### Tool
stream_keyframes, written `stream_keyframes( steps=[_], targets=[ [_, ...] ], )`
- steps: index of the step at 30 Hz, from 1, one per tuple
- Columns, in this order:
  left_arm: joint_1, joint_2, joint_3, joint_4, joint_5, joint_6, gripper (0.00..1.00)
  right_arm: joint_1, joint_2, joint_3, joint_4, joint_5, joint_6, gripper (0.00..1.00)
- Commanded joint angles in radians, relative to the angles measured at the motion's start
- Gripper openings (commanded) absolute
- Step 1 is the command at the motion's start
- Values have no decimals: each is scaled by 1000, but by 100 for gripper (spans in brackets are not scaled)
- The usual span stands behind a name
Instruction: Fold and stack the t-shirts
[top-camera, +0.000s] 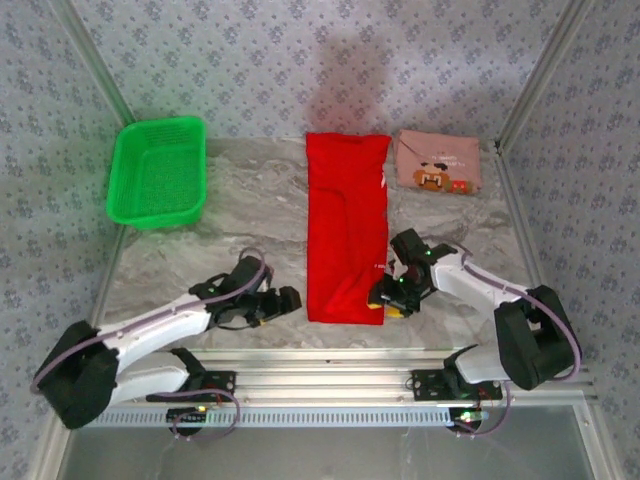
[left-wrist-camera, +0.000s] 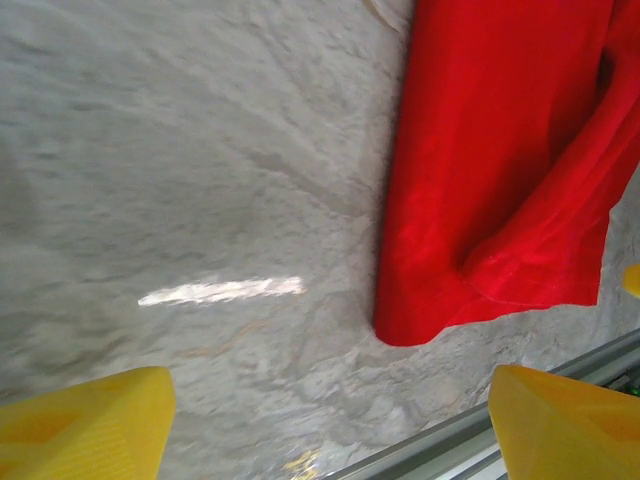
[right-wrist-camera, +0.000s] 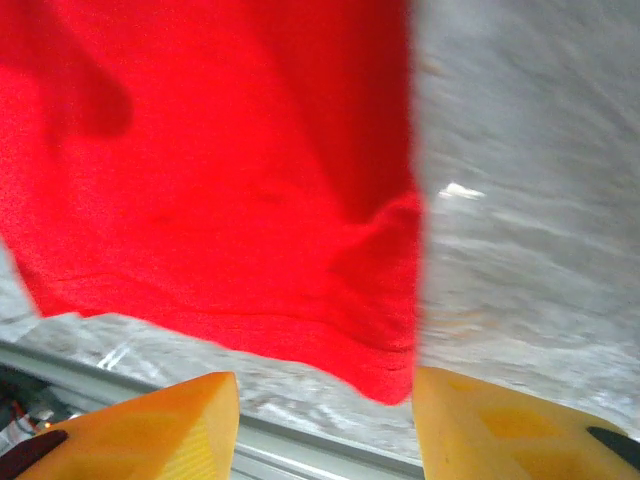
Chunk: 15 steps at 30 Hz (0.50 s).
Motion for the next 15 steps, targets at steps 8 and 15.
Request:
stream_keyframes(
  steps=[8,15],
  targets=[
    [-49,177,111,150,41,-39,70,-26,-47,-65,63,-36,14,47],
    [-58,253,124,161,20,-61,62,-30,-9,-64,114,-27,34,43]
  ],
)
